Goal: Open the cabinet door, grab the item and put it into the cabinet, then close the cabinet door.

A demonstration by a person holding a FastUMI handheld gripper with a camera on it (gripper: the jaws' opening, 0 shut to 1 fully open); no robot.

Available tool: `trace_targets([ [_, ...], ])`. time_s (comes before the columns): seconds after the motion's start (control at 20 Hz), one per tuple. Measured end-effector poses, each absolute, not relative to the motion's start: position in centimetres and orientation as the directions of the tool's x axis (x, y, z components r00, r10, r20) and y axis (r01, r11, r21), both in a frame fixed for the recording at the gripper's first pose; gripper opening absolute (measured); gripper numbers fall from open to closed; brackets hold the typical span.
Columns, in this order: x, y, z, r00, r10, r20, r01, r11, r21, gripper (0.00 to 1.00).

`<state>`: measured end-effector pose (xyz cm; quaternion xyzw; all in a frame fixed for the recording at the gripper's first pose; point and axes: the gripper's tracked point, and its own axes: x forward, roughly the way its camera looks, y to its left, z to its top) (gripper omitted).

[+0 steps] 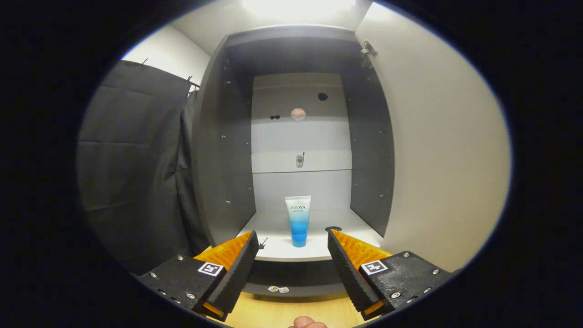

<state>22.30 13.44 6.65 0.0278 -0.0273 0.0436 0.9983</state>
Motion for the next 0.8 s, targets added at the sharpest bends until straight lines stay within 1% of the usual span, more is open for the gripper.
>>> trace_targets([
  [0.2, 14.9, 14.8, 6.6, 0.99, 0.128, 0.058, -0.132, 0.988, 0.075, 0.94],
  [0.3, 11.3, 15.8, 6.0, 0.986, 0.162, 0.036, -0.165, 0.98, 0.108, 0.93],
  [0.55, 3.9, 14.8, 6.7, 0.984, 0.17, 0.047, -0.175, 0.972, 0.158, 0.93],
  [0.65, 1.4, 13.5, 6.6, 0.982, 0.184, 0.036, -0.187, 0.966, 0.178, 0.93],
  [0.8, -1.7, 8.4, 6.7, 0.99, 0.139, 0.022, -0.14, 0.969, 0.202, 0.93],
])
